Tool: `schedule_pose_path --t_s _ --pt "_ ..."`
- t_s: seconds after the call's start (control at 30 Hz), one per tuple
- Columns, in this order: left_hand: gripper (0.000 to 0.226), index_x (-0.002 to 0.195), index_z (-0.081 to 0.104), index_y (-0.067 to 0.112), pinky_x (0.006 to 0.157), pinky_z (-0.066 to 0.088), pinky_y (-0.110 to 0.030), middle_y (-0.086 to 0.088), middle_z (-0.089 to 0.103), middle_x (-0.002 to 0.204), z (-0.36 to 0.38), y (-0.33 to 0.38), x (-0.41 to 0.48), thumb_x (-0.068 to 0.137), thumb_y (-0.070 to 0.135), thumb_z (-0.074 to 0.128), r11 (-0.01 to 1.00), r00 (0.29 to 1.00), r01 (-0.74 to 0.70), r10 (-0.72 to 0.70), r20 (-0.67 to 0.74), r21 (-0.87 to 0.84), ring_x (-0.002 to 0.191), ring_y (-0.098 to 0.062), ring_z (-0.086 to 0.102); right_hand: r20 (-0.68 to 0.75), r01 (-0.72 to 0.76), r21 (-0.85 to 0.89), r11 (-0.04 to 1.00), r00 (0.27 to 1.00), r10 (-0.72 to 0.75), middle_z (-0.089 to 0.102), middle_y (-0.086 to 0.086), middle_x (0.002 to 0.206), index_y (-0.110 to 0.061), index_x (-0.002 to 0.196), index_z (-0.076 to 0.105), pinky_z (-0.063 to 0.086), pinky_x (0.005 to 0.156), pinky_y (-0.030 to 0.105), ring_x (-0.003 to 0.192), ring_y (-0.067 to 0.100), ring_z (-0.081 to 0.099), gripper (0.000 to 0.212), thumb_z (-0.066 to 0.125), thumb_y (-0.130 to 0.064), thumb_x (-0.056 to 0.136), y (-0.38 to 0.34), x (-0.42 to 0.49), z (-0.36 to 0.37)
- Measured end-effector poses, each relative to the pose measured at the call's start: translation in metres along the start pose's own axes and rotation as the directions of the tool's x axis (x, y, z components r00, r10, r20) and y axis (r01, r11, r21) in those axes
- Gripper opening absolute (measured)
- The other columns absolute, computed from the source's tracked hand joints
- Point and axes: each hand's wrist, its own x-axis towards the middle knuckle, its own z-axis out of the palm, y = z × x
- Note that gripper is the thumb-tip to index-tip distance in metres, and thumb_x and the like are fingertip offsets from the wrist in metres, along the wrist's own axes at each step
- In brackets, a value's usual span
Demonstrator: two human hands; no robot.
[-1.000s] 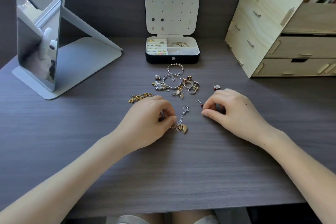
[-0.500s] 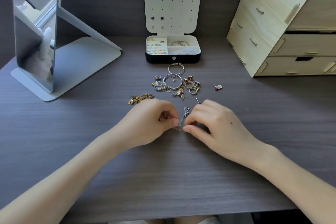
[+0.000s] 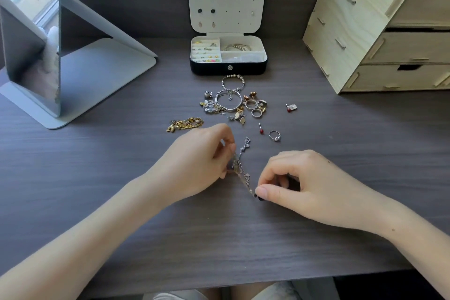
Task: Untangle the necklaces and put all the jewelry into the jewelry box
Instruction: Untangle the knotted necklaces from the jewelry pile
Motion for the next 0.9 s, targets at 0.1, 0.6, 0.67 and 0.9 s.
schedule_pose_path --t_s 0.1,0.6,0.67,0.9 --pt "0.009 0.086 0.043 0.027 0.06 0.032 -0.026 0.015 0.048 0.054 0.0 -0.002 -0.005 0.094 0.023 0.043 0.995 0.999 -0.036 0.037 -0.009 0.09 0.063 -0.009 0.044 0.091 -0.003 -0.036 0.999 0.996 0.006 0.058 -0.017 0.067 -0.031 0.071 0.066 0.04 0.065 0.018 0.072 0.008 0.053 0.016 0.064 -0.043 0.082 -0.002 -0.003 -0.001" --pt "0.017 0.082 0.068 0.022 0.053 0.033 -0.019 0.012 0.049 0.054 -0.008 -0.025 -0.027 0.079 0.023 0.052 0.911 0.915 -0.302 0.36 -0.184 0.28 0.048 -0.013 0.041 0.056 0.016 -0.235 0.972 0.998 -0.003 0.056 -0.014 0.062 -0.028 0.064 0.058 0.039 0.058 0.023 0.066 0.009 0.052 0.044 0.043 -0.068 0.073 -0.004 0.011 -0.007" --pt "0.017 0.077 0.071 0.022 0.06 0.028 -0.023 0.007 0.056 0.066 -0.01 -0.025 -0.028 0.072 0.013 0.059 0.87 0.88 -0.346 0.431 -0.202 0.351 0.057 -0.021 0.049 -0.032 -0.028 -0.183 0.983 0.999 0.023 0.054 -0.016 0.061 -0.028 0.062 0.058 0.033 0.056 0.017 0.063 0.008 0.051 0.036 0.053 -0.062 0.075 -0.006 0.015 -0.004" --pt "0.041 0.084 0.075 0.031 0.065 0.022 -0.027 -0.001 0.053 0.076 -0.009 -0.026 -0.034 0.066 0.001 0.053 0.815 0.837 -0.491 0.54 -0.095 0.308 0.067 -0.022 0.04 -0.118 -0.145 -0.158 0.977 0.985 0.127 0.052 -0.013 0.056 -0.03 0.061 0.054 0.033 0.057 0.014 0.064 0.002 0.05 0.027 0.067 -0.051 0.071 -0.016 0.03 0.015"
